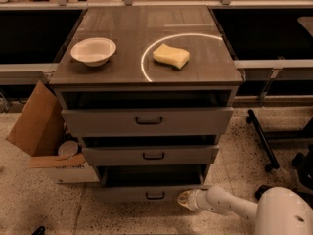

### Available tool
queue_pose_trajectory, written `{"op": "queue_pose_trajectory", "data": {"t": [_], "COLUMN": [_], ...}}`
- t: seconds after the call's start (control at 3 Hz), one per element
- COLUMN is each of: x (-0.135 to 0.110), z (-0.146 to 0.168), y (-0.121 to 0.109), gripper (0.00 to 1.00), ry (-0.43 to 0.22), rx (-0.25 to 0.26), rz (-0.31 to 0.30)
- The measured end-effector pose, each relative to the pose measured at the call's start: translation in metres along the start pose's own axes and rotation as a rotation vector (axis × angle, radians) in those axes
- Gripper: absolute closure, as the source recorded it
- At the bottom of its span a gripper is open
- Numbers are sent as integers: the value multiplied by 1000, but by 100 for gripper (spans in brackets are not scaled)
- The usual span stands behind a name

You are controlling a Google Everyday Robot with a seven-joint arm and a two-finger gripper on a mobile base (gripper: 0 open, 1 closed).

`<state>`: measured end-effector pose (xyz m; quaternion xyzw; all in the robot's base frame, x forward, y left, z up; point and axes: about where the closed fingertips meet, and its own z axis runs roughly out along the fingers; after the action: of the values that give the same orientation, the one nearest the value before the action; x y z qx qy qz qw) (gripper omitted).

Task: Close bottom drawer

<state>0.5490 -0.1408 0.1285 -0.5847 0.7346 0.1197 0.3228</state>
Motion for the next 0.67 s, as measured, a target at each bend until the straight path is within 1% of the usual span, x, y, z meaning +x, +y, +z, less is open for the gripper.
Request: {"op": "queue_pose_trajectory", "data": {"t": [0.33, 0.67], "x": [-1, -4], "z": [3, 5], "y": [-19, -40], "gripper": [100, 100], "ry": [-28, -55], "rx": [22, 30], "rz": [9, 10]}}
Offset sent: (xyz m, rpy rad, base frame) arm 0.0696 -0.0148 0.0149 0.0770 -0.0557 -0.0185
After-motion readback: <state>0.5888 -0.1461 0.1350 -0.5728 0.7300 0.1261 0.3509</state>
